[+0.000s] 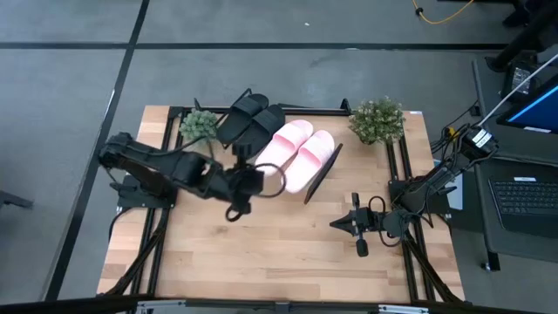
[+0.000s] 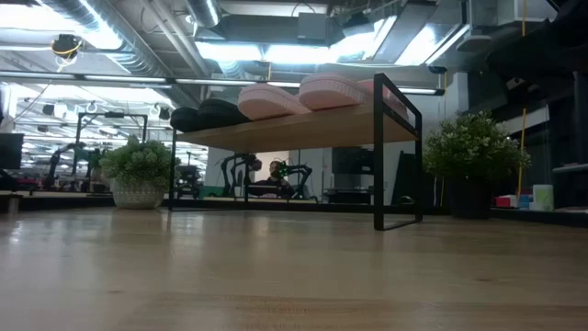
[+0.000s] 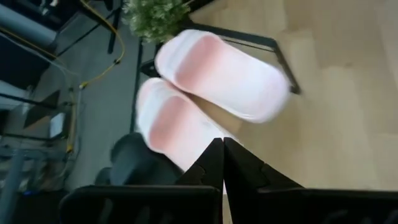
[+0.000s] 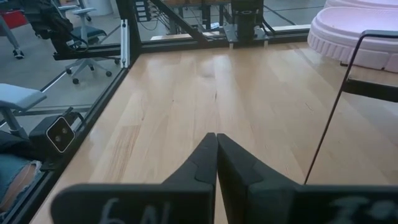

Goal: Pick and place slides into the shelf
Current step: Return to Home Position

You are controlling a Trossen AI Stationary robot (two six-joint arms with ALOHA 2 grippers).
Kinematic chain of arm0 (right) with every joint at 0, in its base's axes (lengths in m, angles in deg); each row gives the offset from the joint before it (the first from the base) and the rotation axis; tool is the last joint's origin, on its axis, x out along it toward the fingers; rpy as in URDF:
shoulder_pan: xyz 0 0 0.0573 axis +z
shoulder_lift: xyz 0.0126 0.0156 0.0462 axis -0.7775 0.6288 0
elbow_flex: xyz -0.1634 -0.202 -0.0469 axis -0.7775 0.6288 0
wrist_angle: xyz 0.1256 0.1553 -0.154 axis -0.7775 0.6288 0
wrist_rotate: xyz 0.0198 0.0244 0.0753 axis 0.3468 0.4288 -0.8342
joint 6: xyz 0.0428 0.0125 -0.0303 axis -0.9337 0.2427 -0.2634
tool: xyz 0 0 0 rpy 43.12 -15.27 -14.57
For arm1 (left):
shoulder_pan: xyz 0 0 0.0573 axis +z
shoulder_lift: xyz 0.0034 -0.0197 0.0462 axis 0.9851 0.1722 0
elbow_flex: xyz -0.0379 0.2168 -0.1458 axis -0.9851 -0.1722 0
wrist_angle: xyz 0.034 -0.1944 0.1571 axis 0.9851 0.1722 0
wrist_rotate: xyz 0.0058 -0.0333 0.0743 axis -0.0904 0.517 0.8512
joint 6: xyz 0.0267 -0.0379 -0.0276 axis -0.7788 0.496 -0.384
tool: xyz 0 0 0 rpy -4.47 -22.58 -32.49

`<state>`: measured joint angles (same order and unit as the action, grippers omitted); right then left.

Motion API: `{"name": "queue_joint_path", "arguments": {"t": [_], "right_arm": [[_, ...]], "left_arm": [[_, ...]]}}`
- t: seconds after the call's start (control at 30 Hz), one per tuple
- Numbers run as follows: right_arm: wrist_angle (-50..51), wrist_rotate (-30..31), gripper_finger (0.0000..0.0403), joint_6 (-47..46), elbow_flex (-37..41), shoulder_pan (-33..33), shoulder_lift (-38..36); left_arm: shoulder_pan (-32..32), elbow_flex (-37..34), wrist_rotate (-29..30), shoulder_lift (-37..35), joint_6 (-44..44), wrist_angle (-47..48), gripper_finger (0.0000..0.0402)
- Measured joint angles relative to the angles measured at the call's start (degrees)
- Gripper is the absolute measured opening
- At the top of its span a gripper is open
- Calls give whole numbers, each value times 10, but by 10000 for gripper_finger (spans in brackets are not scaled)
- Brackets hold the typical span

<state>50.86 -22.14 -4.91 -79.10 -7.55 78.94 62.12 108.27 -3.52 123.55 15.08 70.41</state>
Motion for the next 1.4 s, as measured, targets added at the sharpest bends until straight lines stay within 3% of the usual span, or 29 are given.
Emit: {"name": "queue_joint_path", "arguments": {"t": [0.1,0.27,0.47,0.57,0.87,1.13,1.3,1.4], "right_arm": [[0,0,13,0,0,0,0],[0,0,13,0,0,0,0],[0,0,13,-1,0,0,0],[0,0,13,-4,0,0,0],[-5,0,13,-43,0,0,0],[-5,0,13,-41,0,0,0],[-5,0,13,-41,0,0,0],[-5,0,13,-41,0,0,0]], "left_arm": [[-22,-74,-2,-41,24,-38,1],[-46,-255,-17,-130,72,-173,0],[-38,-478,-95,-240,51,-414,0],[-11,-553,-135,-289,15,-486,0],[81,-654,-181,-480,-13,-507,0],[89,-741,-206,-660,0,-510,0],[89,-829,-211,-736,2,-556,0],[89,-876,-245,-771,-3,-595,0]]}}
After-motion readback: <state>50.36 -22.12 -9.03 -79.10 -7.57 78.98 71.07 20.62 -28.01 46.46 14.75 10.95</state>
